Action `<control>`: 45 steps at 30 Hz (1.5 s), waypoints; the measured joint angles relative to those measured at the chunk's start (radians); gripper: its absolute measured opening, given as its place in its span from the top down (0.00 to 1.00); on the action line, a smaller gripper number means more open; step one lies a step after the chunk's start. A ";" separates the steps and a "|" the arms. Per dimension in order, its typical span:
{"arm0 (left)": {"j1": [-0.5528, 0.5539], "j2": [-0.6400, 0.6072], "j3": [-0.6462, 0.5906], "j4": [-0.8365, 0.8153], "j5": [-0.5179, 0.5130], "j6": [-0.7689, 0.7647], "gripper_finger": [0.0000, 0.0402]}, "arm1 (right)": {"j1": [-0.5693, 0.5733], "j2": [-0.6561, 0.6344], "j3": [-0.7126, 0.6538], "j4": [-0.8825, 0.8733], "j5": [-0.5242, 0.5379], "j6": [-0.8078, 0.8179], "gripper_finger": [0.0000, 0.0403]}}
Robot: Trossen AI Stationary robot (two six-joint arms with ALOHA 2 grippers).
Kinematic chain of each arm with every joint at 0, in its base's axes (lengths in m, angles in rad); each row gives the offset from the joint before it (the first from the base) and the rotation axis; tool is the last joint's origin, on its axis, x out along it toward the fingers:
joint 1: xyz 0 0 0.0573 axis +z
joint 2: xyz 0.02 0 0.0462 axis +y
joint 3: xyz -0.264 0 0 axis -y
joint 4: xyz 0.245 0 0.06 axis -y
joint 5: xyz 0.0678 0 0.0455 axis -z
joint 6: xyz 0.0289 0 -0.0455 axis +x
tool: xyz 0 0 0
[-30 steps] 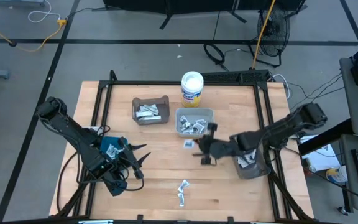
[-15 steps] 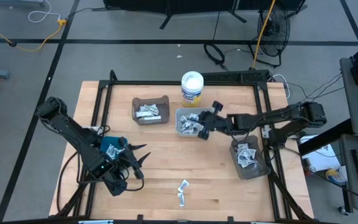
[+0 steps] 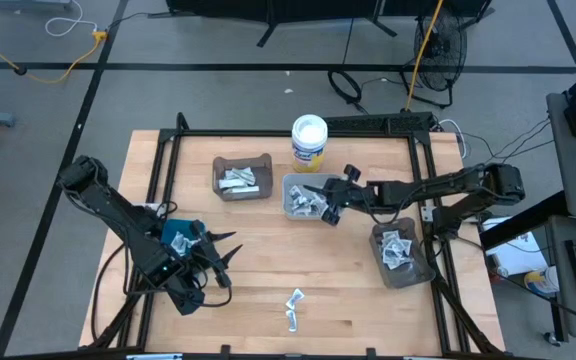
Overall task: Pick & Place First Aid Supplies
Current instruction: Put the orange ointment pack into the blue bin
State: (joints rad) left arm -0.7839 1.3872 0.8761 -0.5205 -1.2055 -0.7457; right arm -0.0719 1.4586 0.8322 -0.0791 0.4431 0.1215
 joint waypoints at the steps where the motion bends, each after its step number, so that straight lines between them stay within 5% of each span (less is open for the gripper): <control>1: 0.002 0.000 0.000 0.000 0.000 -0.003 0.56 | 0.000 0.000 0.000 0.000 0.000 -0.001 0.83; 6: 0.032 0.000 0.000 0.029 0.066 -0.036 0.56 | 0.013 -0.011 -0.001 0.015 -0.001 -0.011 0.72; 16: 0.228 0.101 0.001 0.547 0.705 0.342 0.56 | 0.212 -0.134 -0.001 0.099 -0.003 -0.235 0.67; 20: 0.282 0.206 0.007 0.664 0.878 0.396 0.56 | 0.322 -0.216 -0.043 0.099 -0.002 -0.271 0.68; 27: 0.313 0.389 0.200 0.519 0.951 0.369 0.56 | 0.505 -0.378 -0.213 0.205 0.001 -0.289 0.69; 37: 0.317 0.551 0.561 0.138 1.028 0.210 0.56 | 0.660 -0.531 -0.520 0.605 0.006 -0.387 0.69; 45: 0.332 0.652 0.628 0.070 1.102 0.012 0.56 | 0.698 -0.607 -0.669 0.800 -0.082 -0.460 0.69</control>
State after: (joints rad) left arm -0.4521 2.0396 1.5036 -0.4506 -0.1038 -0.7335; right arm 0.6258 0.8519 0.1627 0.7207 0.3615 -0.3390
